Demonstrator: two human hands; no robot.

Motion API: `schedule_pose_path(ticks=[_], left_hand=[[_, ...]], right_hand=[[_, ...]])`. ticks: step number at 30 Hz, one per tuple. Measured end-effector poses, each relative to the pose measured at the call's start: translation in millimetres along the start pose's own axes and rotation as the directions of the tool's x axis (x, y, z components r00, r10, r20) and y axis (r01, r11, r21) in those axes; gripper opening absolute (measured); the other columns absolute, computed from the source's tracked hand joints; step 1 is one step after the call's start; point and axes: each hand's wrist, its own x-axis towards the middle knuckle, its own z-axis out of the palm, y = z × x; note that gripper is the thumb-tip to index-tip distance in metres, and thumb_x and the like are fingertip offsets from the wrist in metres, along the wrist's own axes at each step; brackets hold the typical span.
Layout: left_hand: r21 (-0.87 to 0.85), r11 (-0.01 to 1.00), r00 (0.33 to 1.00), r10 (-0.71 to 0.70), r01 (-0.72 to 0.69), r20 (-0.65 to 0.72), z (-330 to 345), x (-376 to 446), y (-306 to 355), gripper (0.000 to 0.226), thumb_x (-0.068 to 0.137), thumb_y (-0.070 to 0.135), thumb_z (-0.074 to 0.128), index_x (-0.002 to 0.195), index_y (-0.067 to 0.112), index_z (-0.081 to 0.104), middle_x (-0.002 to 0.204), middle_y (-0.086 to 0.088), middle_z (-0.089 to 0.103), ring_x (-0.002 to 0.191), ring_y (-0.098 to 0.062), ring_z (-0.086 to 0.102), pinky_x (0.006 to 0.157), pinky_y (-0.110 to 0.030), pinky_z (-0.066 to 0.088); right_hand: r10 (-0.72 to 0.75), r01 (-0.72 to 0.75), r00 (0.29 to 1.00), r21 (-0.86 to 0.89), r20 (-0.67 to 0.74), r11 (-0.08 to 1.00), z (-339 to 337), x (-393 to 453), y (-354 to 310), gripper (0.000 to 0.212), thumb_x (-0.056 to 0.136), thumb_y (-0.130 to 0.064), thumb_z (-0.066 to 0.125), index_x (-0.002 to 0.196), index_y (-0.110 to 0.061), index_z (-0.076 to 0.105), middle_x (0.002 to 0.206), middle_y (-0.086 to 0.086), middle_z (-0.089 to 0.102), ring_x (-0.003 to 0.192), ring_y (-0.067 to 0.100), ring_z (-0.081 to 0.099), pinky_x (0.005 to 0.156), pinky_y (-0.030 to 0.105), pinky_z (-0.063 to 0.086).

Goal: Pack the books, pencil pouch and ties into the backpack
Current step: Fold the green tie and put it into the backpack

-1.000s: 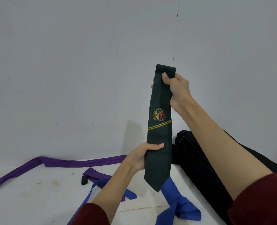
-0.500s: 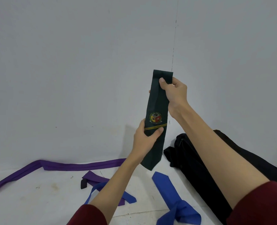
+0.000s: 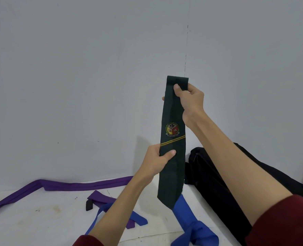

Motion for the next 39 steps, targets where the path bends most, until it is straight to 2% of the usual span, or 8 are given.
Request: schedule_pose_path(ticks=[4,12,16,19,21,25,36,39], left_hand=[[0.005,1.000,0.998,0.008,-0.008,0.069,-9,-11,8,0.018,0.090,0.020,0.061,0.108,0.018,0.062,0.110,-0.002,0.069,0.101,-0.019,0.066,0.092,-0.041,0.053],[-0.044,0.986,0.979,0.163,-0.159,0.119,-22,-26,31,0.024,0.090,0.006,0.059,0.104,0.024,0.061,0.103,0.008,0.070,0.095,-0.007,0.067,0.083,-0.021,0.054],[-0.125,0.970,0.977,0.212,-0.208,0.018,-28,-22,43,0.026,0.088,0.004,0.061,0.101,0.027,0.062,0.093,0.011,0.072,0.086,-0.004,0.068,0.073,-0.017,0.054],[-0.137,0.975,0.984,0.174,-0.177,-0.034,-37,-15,47,0.021,0.088,0.007,0.063,0.100,0.024,0.064,0.096,0.005,0.072,0.085,-0.007,0.069,0.071,-0.019,0.055],[-0.144,0.980,0.990,0.134,-0.138,-0.040,-42,-10,45,0.022,0.087,0.009,0.064,0.105,0.021,0.064,0.102,0.001,0.071,0.090,-0.011,0.068,0.072,-0.021,0.056],[-0.131,0.987,0.996,0.087,-0.090,-0.029,-45,-7,41,0.024,0.086,0.011,0.066,0.108,0.021,0.064,0.101,0.001,0.072,0.091,-0.014,0.068,0.071,-0.022,0.056],[-0.185,0.982,0.998,0.038,-0.029,0.043,-49,-10,42,0.025,0.085,0.008,0.066,0.109,0.014,0.065,0.097,0.000,0.072,0.086,-0.013,0.068,0.069,-0.020,0.053],[-0.213,0.977,0.999,0.034,-0.026,0.032,-51,-11,41,0.023,0.085,0.008,0.065,0.107,0.015,0.065,0.095,0.001,0.073,0.085,-0.012,0.068,0.070,-0.021,0.053]], right_hand=[[0.015,-0.017,0.999,-0.048,-0.028,0.999,-8,10,1,0.010,0.092,-0.015,0.059,0.101,-0.012,0.063,0.095,0.006,0.069,0.080,0.022,0.067,0.069,0.034,0.058],[0.106,-0.108,0.994,-0.235,-0.019,0.966,-27,23,26,0.007,0.093,-0.017,0.058,0.094,-0.011,0.061,0.085,0.002,0.063,0.067,0.009,0.059,0.051,0.019,0.046],[0.360,-0.263,0.930,-0.557,0.069,0.787,-41,10,49,0.036,0.099,-0.033,0.043,0.083,-0.004,0.058,0.063,0.004,0.063,0.044,0.017,0.058,0.051,0.025,0.042],[0.367,-0.138,0.915,-0.726,0.167,0.674,-59,4,59,0.030,0.097,-0.029,0.046,0.089,-0.008,0.065,0.085,0.006,0.073,0.064,0.020,0.065,0.059,0.026,0.044],[0.326,0.015,0.861,-0.661,0.390,0.750,-69,2,56,0.020,0.090,-0.017,0.059,0.108,-0.023,0.065,0.108,-0.003,0.070,0.092,0.017,0.065,0.075,0.026,0.047],[0.238,0.150,0.686,-0.454,0.688,0.878,-68,-9,56,0.058,0.078,-0.005,0.068,0.125,-0.035,0.056,0.124,-0.012,0.062,0.116,0.005,0.056,0.095,0.029,0.049],[-0.009,0.193,0.858,-0.306,0.514,0.932,-44,-20,76,0.035,0.088,0.006,0.058,0.089,-0.026,0.071,0.084,-0.018,0.072,0.082,-0.003,0.068,0.073,0.014,0.052],[-0.002,0.201,0.839,-0.307,0.545,0.930,-41,-20,76,0.034,0.085,0.004,0.062,0.091,-0.028,0.071,0.090,-0.013,0.073,0.089,0.005,0.069,0.079,0.021,0.055]])
